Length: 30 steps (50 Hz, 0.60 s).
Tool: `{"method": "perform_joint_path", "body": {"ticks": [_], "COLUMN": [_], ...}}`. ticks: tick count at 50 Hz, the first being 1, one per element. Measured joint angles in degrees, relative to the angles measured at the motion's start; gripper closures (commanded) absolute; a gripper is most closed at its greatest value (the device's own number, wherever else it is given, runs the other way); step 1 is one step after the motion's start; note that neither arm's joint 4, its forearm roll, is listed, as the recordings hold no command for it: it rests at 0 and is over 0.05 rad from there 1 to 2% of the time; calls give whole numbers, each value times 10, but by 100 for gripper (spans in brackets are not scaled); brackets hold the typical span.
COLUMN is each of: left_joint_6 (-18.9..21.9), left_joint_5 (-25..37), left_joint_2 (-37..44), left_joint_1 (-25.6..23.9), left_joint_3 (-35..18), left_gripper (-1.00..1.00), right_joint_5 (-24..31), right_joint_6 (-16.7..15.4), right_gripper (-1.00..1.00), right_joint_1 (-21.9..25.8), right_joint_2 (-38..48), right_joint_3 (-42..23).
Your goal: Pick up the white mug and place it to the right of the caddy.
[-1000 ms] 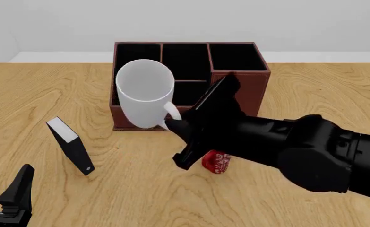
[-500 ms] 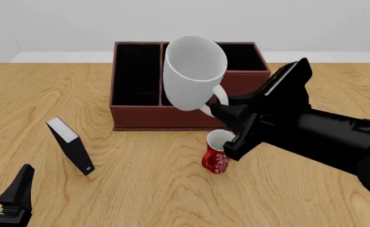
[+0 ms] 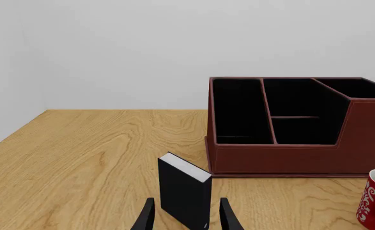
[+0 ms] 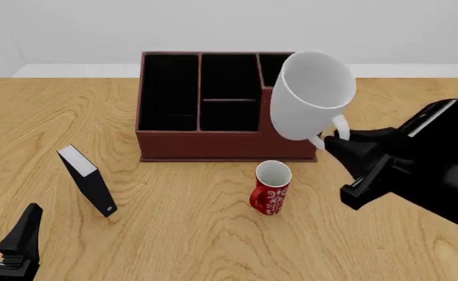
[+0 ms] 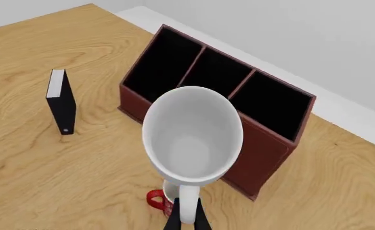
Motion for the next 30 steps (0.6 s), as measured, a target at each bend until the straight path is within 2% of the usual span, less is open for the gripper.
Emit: {"method": "perform_joint_path", "body": {"ticks": [30], "left_joint_6": [0], "left_joint_5": [0], "left_joint_2": [0], "left_joint_1": [0], "left_joint_3": [0], "left_gripper": [-100], "right_joint_5": [95], "right_joint_6": [2], "right_gripper": [100], "right_joint_1": [-156], "right_joint_2": [-163], "right_joint_3": [65]}}
